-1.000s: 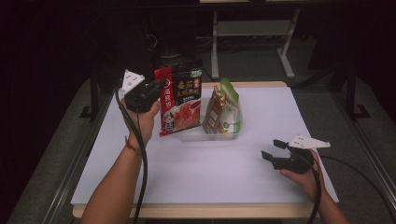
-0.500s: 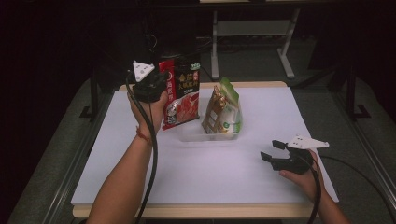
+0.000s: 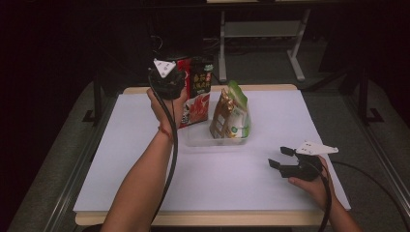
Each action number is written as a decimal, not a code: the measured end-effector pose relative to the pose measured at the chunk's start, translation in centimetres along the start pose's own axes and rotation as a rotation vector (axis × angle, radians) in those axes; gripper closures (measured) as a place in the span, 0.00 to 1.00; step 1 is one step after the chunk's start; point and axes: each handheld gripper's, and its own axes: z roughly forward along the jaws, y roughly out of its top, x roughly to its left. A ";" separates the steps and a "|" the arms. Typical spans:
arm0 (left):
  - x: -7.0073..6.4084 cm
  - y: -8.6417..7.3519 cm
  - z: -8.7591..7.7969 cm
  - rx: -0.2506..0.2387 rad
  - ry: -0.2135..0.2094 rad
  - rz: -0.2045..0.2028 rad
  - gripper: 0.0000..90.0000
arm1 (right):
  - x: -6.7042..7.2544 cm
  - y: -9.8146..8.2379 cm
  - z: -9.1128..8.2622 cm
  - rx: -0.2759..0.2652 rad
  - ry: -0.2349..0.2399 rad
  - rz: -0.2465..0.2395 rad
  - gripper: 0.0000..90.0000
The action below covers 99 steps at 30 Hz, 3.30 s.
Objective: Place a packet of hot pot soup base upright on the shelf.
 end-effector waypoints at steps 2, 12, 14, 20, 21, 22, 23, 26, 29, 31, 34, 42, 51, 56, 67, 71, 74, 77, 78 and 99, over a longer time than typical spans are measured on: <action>0.2 0.2 0.3 -0.003 0.005 -0.010 0.98 | 0.1 0.0 0.1 0.005 0.004 -0.004 0.32; -0.9 -1.2 0.0 -0.063 0.034 -0.018 0.98 | 0.3 -0.1 0.3 0.022 0.022 -0.011 0.32; -1.5 -1.8 -0.3 -0.086 0.016 -0.010 0.97 | 0.4 -0.1 0.3 0.022 0.025 -0.015 0.32; -2.9 -3.5 -1.2 -0.091 -0.083 -0.003 0.96 | 0.4 -0.1 0.4 0.031 0.026 -0.016 0.32; -3.0 -3.7 -1.4 -0.093 -0.098 -0.002 0.95 | 0.5 -0.1 0.3 0.028 0.027 -0.017 0.32; -3.1 -3.8 -1.6 -0.088 -0.120 0.001 0.95 | 0.5 -0.1 0.3 0.026 0.029 -0.015 0.32; -3.1 -4.0 -1.8 -0.088 -0.143 0.004 0.94 | 0.4 -0.1 0.3 0.028 0.027 -0.015 0.32; -3.1 -4.6 -2.4 -0.081 -0.188 0.027 0.93 | 0.4 -0.2 0.4 0.031 0.028 -0.014 0.32; -2.1 -5.5 -2.4 -0.041 -0.208 -0.003 0.91 | 0.5 -0.1 0.4 0.033 0.032 -0.017 0.32; -1.2 -5.7 -2.6 -0.053 -0.210 -0.020 0.91 | 0.6 -0.1 0.4 0.036 0.034 -0.019 0.32; -0.8 -5.7 -2.9 -0.048 -0.235 -0.016 0.91 | 0.6 -0.1 0.6 0.041 0.034 -0.019 0.32; -0.5 -5.1 -3.6 0.008 -0.310 0.041 0.89 | 0.6 -0.2 0.7 0.055 0.037 -0.020 0.32; -0.2 -4.5 -2.6 0.050 -0.335 0.074 0.82 | 0.6 -0.3 0.9 0.071 0.049 -0.027 0.32; -0.4 -4.3 -2.5 0.062 -0.349 0.081 0.68 | 0.7 -0.3 0.9 0.080 0.051 -0.028 0.32; -0.2 -4.6 -2.1 0.089 -0.284 0.078 0.36 | 0.8 -0.5 1.1 0.097 0.063 -0.038 0.32; -0.4 -5.4 -1.1 0.167 -0.303 0.106 0.34 | 0.8 -0.5 1.2 0.106 0.065 -0.043 0.32; -0.2 -5.9 -0.4 0.190 -0.298 0.099 0.38 | 0.9 -0.5 1.2 0.110 0.068 -0.046 0.32; 0.0 -6.3 0.5 0.233 -0.285 0.106 0.45 | 0.9 -0.6 1.3 0.114 0.069 -0.046 0.32; 0.0 -6.3 0.5 0.233 -0.285 0.106 0.49 | 0.9 -0.6 1.3 0.114 0.069 -0.046 0.32; -1.9 -6.0 1.2 0.098 -0.198 0.148 0.84 | 1.0 -0.9 1.5 0.145 0.084 -0.059 0.32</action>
